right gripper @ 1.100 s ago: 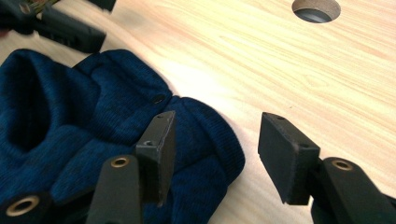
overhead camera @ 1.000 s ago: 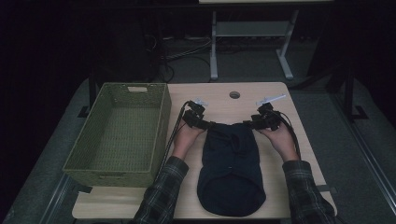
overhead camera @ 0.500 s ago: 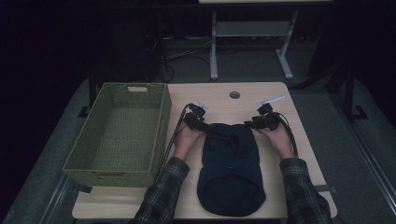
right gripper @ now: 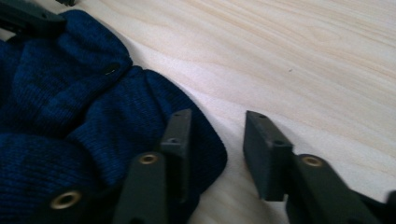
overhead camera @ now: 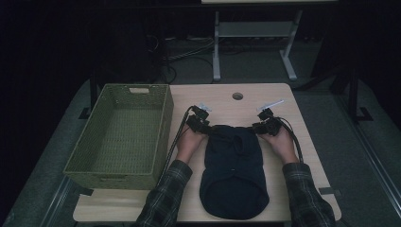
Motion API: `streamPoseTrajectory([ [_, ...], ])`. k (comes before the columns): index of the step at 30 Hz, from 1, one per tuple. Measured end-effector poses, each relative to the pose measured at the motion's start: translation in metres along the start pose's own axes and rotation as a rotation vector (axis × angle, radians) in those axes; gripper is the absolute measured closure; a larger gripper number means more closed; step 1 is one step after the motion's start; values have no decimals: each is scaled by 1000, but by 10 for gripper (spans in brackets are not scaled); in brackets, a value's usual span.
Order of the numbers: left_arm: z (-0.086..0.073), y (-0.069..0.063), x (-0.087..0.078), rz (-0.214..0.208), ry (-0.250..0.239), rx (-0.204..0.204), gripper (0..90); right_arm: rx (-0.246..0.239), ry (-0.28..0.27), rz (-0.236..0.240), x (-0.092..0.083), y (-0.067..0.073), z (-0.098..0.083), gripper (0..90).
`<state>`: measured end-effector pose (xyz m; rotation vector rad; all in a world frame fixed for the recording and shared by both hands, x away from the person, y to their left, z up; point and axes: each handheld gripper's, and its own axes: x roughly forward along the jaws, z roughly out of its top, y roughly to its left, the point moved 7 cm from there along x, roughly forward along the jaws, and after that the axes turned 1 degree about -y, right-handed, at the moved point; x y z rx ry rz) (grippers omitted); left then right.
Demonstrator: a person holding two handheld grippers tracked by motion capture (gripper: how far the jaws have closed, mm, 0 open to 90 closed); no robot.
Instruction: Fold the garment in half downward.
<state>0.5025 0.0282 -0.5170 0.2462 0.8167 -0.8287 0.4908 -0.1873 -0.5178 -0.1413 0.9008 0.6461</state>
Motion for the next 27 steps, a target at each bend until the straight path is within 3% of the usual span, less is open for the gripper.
streamPoseTrajectory([
  [6, 0, -6, 0, -63, 1, 9, 759, 2, -4, 11, 1, 6, 0, 837],
  [11, 0, -8, -1, -65, 7, -5, 818, -21, -12, -16, 2, 9, 0, 877],
  [14, 1, -9, -2, -49, 11, -4, 826, -8, -3, -8, 2, 7, 1, 882],
  [18, 3, -6, -7, -22, 8, -5, 832, -31, -8, -30, -2, 6, 8, 884],
  [22, 10, -4, -16, 4, -32, -30, 834, -28, -54, -47, -10, 6, 20, 885],
  [27, 21, -2, -28, 48, -72, -25, 835, -44, -79, -66, -19, 8, 35, 886],
])
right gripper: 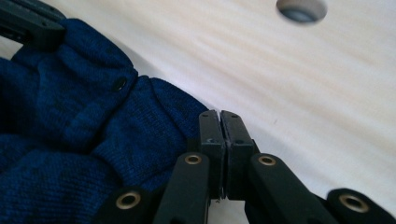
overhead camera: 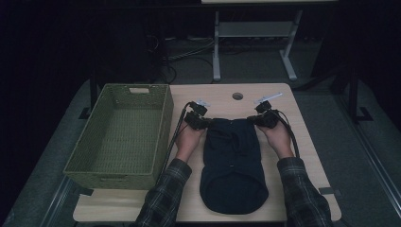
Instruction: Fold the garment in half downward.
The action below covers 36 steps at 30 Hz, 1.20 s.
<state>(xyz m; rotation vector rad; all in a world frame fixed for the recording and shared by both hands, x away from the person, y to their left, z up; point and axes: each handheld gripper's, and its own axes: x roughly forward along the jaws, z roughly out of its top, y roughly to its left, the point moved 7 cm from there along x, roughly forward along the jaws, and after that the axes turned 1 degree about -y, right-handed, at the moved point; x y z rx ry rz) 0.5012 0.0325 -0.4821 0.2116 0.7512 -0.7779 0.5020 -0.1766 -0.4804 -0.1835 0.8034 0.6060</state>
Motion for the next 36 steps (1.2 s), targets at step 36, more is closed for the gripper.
streamPoseTrajectory([
  [36, 8, -50, -75, 56, -194, 163, 830, -84, -219, 35, -78, 42, -4, 885],
])
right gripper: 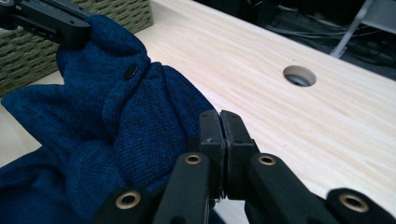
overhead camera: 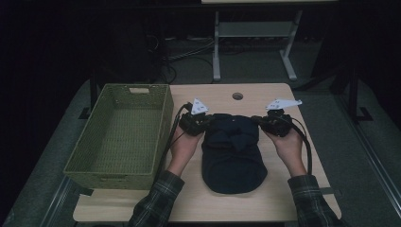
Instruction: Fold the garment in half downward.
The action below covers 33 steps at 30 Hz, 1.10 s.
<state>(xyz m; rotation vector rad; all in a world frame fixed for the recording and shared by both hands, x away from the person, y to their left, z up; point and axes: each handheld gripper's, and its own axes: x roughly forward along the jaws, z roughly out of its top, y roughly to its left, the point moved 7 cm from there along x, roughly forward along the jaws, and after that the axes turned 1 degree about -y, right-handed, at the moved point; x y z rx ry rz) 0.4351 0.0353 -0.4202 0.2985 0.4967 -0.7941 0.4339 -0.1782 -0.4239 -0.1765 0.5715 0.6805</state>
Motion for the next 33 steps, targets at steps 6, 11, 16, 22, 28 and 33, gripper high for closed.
streamPoseTrajectory([
  [6, -14, -10, -6, -16, 61, 31, 830, -8, 11, 20, -3, 12, -12, 885],
  [11, -26, -19, -7, -32, 97, 47, 831, -11, 32, 35, -5, 20, -24, 885],
  [16, -38, -29, -7, -62, 132, 42, 831, -19, 50, 43, -9, 27, -35, 885],
  [22, -52, -39, -9, -92, 158, 46, 831, -1, 67, 81, -13, 35, -51, 884],
  [28, -62, -51, -15, -113, 178, 68, 831, 1, 100, 105, -19, 47, -66, 884],
  [33, -71, -57, -15, -131, 186, 62, 826, 9, 114, 111, -19, 52, -76, 880],
])
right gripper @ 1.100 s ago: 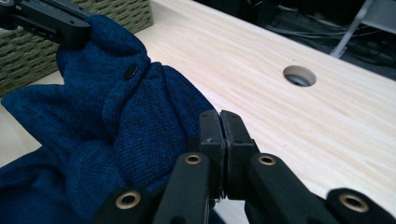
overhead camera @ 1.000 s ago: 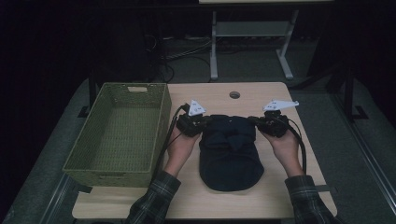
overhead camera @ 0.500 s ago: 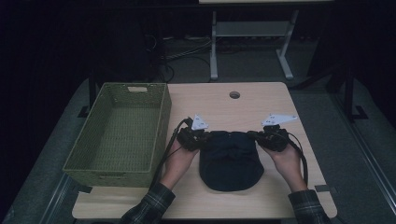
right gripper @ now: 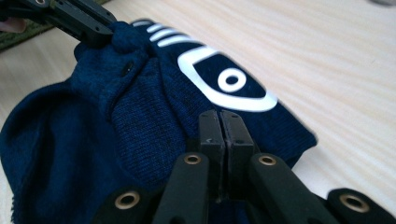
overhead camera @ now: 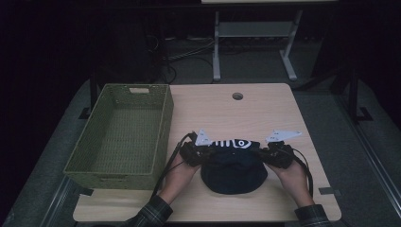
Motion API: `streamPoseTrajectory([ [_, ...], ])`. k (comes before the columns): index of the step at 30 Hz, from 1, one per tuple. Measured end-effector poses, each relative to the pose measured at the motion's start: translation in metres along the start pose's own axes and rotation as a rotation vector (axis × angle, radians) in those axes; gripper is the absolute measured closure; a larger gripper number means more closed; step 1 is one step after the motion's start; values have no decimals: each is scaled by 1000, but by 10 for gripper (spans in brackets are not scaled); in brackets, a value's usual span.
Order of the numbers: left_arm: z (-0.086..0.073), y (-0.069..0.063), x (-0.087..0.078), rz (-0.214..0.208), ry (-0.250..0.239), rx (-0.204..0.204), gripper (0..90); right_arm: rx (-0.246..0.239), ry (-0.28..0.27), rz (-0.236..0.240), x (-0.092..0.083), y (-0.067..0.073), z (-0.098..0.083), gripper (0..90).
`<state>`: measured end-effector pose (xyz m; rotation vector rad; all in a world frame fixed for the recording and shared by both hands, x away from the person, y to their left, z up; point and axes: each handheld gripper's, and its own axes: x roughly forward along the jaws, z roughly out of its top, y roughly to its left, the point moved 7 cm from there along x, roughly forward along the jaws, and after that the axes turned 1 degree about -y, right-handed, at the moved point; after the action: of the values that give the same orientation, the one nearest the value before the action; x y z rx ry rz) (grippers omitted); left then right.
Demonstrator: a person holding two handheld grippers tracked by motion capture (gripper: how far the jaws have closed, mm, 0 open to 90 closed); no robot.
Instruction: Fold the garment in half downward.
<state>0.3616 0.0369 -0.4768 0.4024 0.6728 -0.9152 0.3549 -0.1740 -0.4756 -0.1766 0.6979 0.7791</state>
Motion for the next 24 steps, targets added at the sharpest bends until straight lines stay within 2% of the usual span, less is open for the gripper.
streamPoseTrajectory([
  [7, -2, -1, -3, -19, -28, -33, 797, 15, -1, 13, -2, 2, -1, 849],
  [10, 0, -1, -7, -18, -41, -35, 719, 18, -7, 19, -5, 3, -1, 782],
  [12, 3, 0, -12, -9, -59, -43, 635, 21, -30, 25, -10, 3, 2, 720],
  [15, 12, 0, -23, -11, -98, -46, 577, 25, -80, 34, -21, 4, 9, 665],
  [22, 40, 2, -45, -11, -198, -39, 583, 10, -159, 35, -42, 2, 34, 667],
  [24, 46, 4, -48, -13, -215, -40, 652, 12, -172, 29, -45, 0, 39, 712],
])
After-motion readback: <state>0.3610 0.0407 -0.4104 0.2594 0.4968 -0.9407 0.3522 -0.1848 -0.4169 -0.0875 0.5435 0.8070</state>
